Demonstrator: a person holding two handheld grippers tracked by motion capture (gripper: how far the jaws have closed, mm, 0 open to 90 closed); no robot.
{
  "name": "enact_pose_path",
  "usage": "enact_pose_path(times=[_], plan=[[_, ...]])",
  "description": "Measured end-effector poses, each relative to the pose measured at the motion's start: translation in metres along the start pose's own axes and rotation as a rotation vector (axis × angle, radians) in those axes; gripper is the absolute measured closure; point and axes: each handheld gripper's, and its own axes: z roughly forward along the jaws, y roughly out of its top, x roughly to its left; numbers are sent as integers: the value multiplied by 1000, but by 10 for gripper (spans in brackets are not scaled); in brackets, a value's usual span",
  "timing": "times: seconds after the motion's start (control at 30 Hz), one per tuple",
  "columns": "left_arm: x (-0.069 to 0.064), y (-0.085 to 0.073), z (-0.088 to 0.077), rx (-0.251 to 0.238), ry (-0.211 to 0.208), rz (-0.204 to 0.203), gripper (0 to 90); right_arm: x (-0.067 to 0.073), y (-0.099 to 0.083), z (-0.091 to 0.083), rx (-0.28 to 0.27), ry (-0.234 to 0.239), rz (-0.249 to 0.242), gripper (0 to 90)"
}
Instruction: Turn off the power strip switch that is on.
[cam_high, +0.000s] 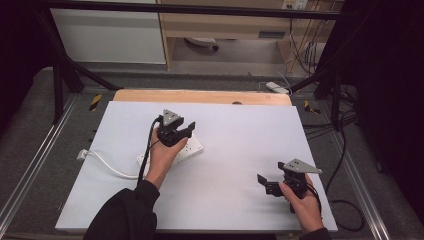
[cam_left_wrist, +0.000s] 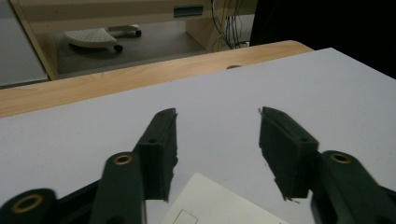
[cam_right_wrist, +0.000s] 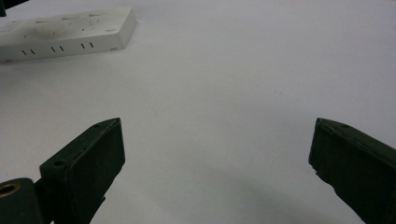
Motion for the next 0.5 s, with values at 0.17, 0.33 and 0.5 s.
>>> enact_pose_path(times=[0.17,0.33,0.5], plan=[[0,5,-3,7,-1,-20,279,0,0,0,0,0,-1,40],[1,9,-7,13,-17,-46,162,0,0,0,2,3,-2,39],[0,13,-11,-7,-27,-31,98,0,0,0,0,0,-1,38]])
